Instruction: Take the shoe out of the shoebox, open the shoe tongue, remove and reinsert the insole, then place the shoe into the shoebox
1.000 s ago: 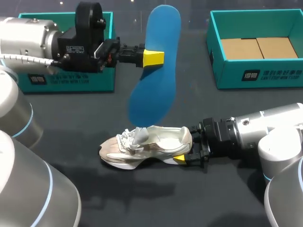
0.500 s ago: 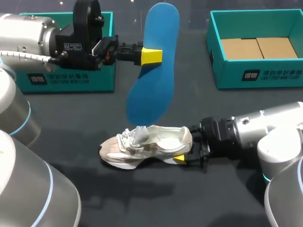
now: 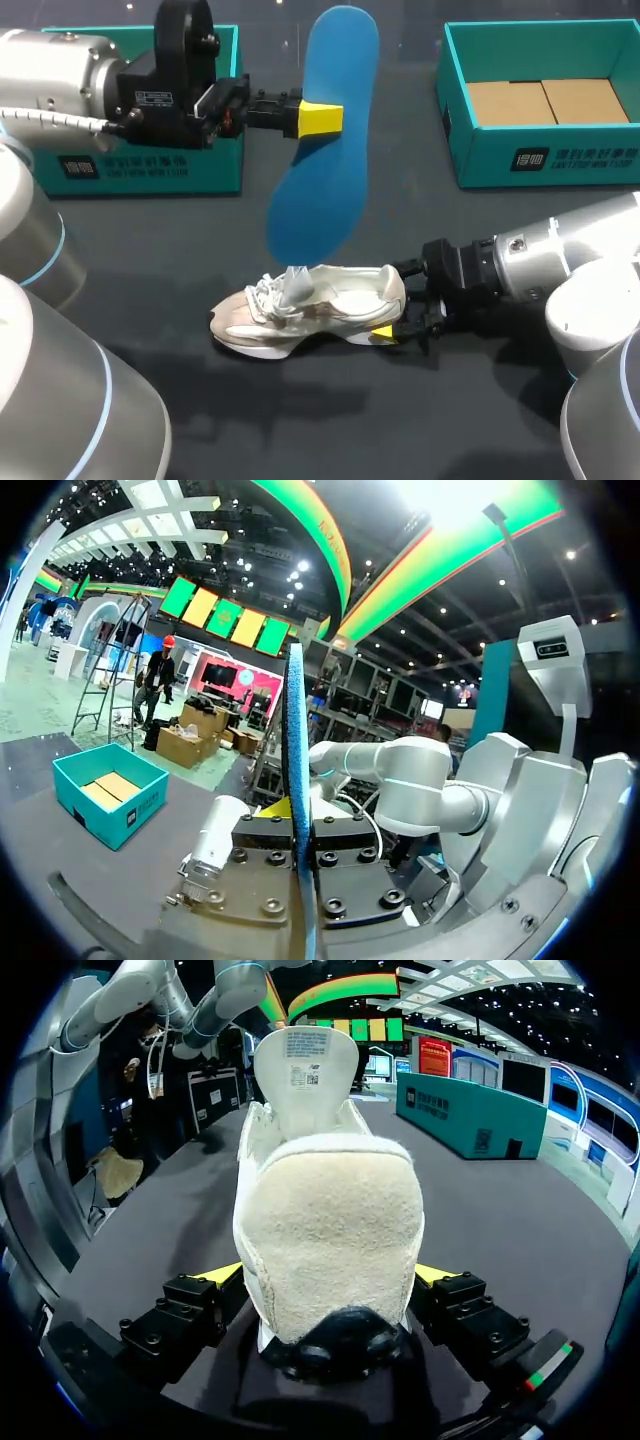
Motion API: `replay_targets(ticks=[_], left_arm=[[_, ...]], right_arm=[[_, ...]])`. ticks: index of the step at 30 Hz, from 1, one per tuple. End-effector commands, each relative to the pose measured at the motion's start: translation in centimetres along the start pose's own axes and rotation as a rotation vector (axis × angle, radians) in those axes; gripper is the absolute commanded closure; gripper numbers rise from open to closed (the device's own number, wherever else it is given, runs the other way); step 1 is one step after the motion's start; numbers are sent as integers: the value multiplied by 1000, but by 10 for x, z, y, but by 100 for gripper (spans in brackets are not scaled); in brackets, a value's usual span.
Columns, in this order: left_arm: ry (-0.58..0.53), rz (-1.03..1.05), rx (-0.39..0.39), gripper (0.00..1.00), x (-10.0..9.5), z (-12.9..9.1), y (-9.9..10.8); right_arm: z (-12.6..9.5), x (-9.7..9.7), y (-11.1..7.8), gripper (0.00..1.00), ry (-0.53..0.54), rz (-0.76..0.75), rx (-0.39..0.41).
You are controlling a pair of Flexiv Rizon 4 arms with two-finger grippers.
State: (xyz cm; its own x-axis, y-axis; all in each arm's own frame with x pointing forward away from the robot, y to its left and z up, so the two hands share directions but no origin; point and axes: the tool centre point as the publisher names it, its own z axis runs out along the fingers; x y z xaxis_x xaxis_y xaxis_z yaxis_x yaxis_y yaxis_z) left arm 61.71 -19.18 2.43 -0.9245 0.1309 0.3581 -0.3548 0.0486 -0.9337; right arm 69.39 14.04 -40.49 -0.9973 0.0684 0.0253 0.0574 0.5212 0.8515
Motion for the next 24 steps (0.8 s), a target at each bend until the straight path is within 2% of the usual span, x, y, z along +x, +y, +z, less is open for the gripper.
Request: replay_targets(ticks=[1,13,20,24], left_arm=[[0,0,0,100,0,0,1],[0,0,0,100,0,0,1],[0,0,0,100,0,0,1],[0,0,0,100,0,0,1]], right_arm=[[-13,2,8,0,22,-7,111],[-29,1,27,0,55,47,406],[-34,6,40,0,8,105,661],[-34,6,40,0,8,105,661]])
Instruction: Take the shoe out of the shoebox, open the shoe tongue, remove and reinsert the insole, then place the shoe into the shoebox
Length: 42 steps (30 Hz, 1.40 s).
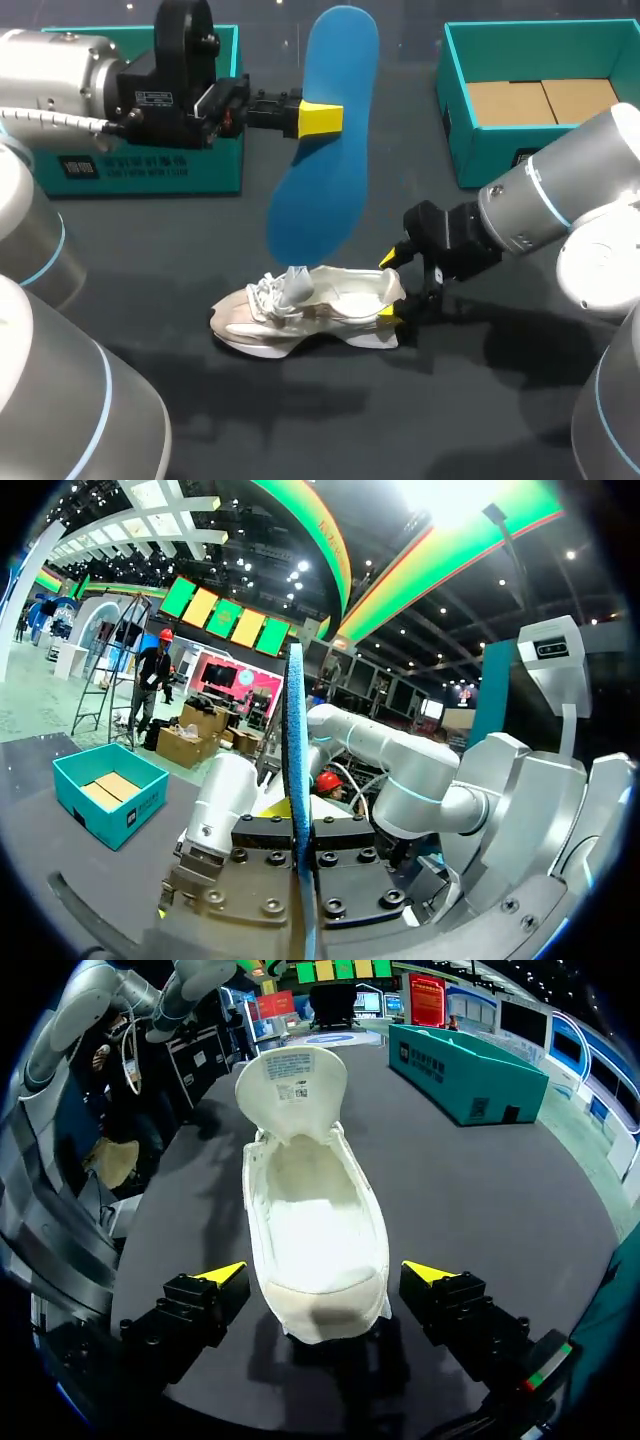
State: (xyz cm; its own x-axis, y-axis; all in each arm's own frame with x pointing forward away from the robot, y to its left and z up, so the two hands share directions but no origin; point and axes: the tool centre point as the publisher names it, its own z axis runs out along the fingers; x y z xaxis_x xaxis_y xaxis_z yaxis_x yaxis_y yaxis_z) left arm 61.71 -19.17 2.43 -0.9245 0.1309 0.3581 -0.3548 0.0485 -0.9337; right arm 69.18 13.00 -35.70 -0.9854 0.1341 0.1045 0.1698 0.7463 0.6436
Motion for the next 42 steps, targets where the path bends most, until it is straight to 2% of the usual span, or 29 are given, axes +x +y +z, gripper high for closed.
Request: replay_targets(ticks=[1,14,17,19,23,27,32,42], left_arm=[[0,0,0,100,0,0,1],[0,0,0,100,0,0,1],[0,0,0,100,0,0,1],[0,0,0,100,0,0,1],[0,0,0,100,0,0,1],[0,0,0,100,0,0,1],[0,0,0,100,0,0,1],[0,0,0,100,0,0,1]], right_arm=[[-1,4,4,0,-11,3,349],[-1,4,4,0,-11,3,349],[-6,11,9,0,-17,4,413],[-11,20,16,0,-46,16,482],[-21,35,29,0,-89,20,536],[-23,44,38,0,-86,-13,621],[-16,45,39,0,-55,-30,673],[-9,38,47,0,-51,-72,688]])
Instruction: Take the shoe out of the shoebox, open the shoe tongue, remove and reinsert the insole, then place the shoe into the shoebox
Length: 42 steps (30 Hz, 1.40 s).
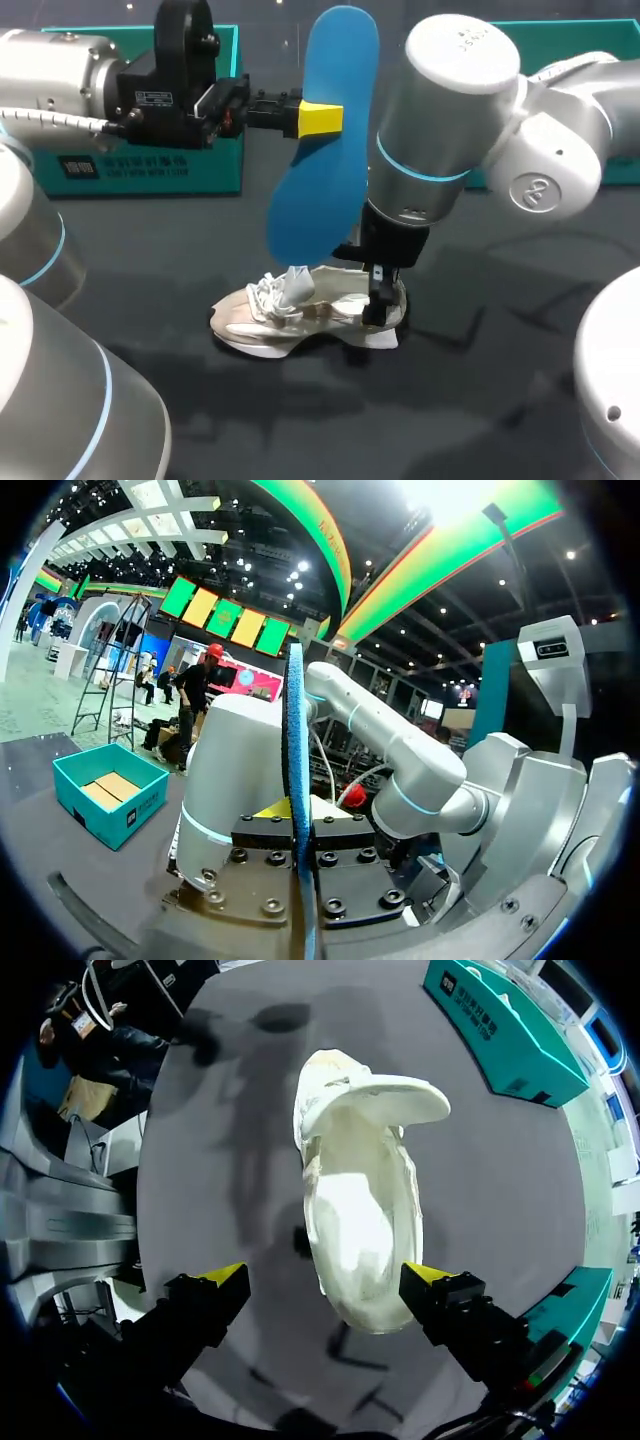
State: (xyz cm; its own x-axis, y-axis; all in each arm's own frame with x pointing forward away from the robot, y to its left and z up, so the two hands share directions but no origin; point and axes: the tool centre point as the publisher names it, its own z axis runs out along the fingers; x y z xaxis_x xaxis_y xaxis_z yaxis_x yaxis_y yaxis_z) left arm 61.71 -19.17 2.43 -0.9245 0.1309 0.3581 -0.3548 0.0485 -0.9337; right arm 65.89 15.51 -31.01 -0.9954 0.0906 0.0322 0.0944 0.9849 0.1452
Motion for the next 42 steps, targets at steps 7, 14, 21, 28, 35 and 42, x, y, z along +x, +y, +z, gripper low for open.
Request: replay_targets(ticks=[7,14,21,28,35,42], left_arm=[[0,0,0,100,0,0,1],[0,0,0,100,0,0,1],[0,0,0,100,0,0,1],[0,0,0,100,0,0,1],[58,152,-37,100,-2,8,-33],[105,216,-31,100,7,11,-36]], right_arm=[[8,-9,19,0,-19,-23,106],[7,-23,30,0,-31,-49,107],[7,-34,35,0,-29,-60,113],[6,-34,32,0,-33,-57,117],[6,-34,29,0,-35,-52,113],[6,-38,29,0,-40,-58,107]])
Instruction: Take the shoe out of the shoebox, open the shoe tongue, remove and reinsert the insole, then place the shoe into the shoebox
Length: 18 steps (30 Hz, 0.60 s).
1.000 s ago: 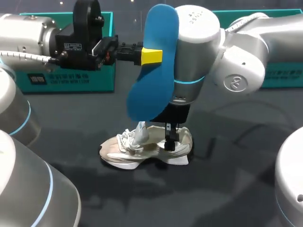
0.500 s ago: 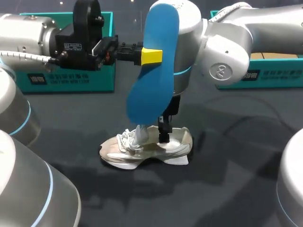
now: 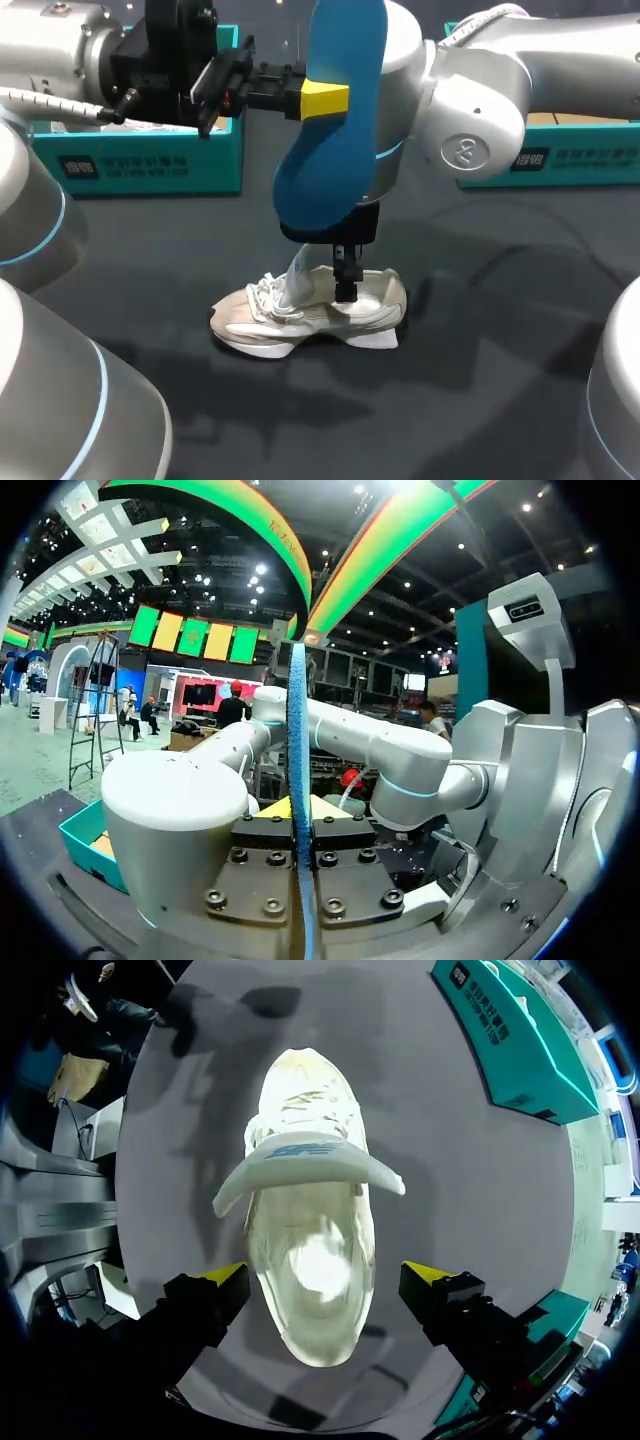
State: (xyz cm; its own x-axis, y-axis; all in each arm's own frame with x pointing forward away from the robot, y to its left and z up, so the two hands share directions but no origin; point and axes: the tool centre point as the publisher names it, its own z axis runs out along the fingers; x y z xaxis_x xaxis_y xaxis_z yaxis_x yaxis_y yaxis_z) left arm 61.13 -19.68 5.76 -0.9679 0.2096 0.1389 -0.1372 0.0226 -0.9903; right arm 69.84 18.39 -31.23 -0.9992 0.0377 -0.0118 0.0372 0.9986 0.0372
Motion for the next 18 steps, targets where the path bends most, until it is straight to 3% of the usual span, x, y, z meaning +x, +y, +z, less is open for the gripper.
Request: replay_targets(ticks=[1,6,14,18], left_arm=[[33,-13,-17,100,-11,3,-3],[2,-38,-7,100,-9,-3,-1],[37,-40,-14,100,16,11,-4],[2,-53,-5,100,23,10,-2]], right_arm=[[1,-1,-3,0,-1,-2,-3],[2,-4,-5,0,3,-5,-3],[1,-9,-9,0,3,-8,-6],[2,-10,-11,0,5,-10,-6]])
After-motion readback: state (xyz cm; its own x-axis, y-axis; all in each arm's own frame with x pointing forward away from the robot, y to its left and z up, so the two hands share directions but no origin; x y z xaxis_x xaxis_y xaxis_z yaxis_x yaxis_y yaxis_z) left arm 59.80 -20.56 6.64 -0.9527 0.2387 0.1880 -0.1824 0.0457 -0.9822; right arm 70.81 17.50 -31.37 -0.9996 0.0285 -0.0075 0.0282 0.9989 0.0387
